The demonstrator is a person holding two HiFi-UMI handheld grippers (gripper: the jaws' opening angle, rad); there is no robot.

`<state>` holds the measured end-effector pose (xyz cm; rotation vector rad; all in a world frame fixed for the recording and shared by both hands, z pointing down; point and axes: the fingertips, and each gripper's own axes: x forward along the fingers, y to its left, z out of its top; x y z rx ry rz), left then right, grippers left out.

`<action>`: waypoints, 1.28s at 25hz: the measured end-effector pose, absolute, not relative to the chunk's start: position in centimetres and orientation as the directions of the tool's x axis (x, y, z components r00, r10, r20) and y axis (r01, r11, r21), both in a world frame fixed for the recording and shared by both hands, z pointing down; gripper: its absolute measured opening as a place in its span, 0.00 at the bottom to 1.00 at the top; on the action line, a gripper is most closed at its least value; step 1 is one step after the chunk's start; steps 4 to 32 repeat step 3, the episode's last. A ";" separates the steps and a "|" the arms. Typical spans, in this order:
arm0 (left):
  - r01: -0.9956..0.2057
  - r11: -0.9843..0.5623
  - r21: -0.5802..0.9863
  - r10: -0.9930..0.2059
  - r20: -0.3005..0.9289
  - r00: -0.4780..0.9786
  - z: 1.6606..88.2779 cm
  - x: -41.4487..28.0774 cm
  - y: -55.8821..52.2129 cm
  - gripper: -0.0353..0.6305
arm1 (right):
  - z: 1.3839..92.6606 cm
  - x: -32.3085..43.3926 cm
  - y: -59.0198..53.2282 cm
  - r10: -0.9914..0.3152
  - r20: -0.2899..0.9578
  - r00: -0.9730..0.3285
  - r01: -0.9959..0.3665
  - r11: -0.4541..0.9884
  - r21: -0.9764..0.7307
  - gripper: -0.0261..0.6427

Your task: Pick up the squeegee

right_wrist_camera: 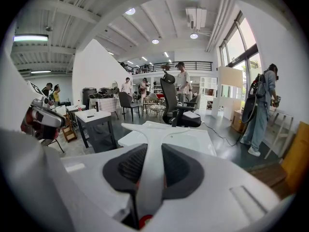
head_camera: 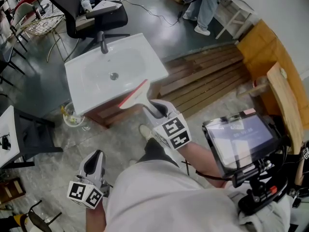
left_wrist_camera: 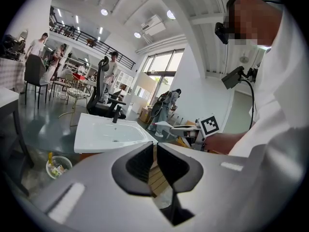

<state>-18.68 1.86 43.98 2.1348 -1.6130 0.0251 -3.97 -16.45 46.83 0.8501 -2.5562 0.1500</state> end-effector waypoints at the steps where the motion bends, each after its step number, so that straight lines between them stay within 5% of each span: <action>1: -0.915 -0.205 0.348 -0.907 0.285 0.311 44.0 -18.7 1.9 0.10 | 46.8 -4.0 -16.4 -0.544 0.440 -0.714 -0.592 0.805 0.035 0.18; 32: -0.915 -0.204 0.348 -0.907 0.285 0.311 44.0 -18.7 1.9 0.10 | 46.9 -4.1 -16.4 -0.543 0.441 -0.715 -0.591 0.806 0.034 0.18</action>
